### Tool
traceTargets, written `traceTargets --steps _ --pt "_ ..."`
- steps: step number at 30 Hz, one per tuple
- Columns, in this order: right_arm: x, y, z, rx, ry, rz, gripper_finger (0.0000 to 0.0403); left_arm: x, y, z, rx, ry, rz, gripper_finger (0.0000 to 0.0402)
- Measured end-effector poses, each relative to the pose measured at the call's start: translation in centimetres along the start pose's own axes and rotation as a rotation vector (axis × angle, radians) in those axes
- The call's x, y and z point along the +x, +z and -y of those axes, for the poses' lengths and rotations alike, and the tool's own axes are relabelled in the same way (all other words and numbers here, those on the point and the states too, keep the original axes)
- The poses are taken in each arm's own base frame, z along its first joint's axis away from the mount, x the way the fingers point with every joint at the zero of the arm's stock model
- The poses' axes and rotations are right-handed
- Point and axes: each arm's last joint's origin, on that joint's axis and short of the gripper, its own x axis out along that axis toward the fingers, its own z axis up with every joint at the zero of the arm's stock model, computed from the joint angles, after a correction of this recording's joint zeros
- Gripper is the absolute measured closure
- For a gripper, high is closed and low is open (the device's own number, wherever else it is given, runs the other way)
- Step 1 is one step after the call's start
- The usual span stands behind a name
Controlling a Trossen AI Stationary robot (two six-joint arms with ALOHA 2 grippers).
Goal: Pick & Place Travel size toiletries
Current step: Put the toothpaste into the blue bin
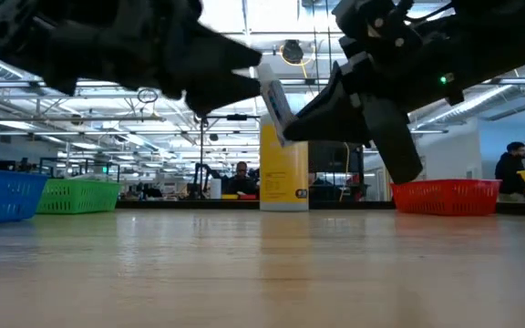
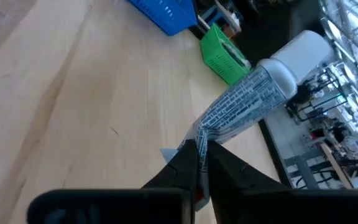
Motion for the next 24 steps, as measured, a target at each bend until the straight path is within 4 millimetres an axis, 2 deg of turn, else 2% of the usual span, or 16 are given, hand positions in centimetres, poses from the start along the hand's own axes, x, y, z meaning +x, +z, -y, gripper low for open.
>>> traceTargets --steps 3,6,12,19,24 --pt "0.0 0.1 0.0 -0.007 -0.013 0.0 0.0386 0.8 0.5 0.1 -0.011 -0.002 0.014 0.0073" --pt "-0.1 0.1 0.0 -0.016 -0.013 0.005 0.0386 1.3 1.0 0.2 -0.025 0.0 0.004 0.0074" --pt "-0.1 0.7 0.3 0.019 -0.037 0.048 0.0386 1.7 1.1 0.1 -0.049 0.071 -0.036 0.0121" --pt "-0.1 1.1 0.6 0.039 -0.054 0.08 0.0385 1.7 1.3 0.1 -0.049 0.075 -0.019 0.0174" --pt "-0.1 1.2 0.6 0.057 -0.05 0.082 0.0385 1.7 1.3 0.1 -0.048 0.079 -0.019 0.0235"
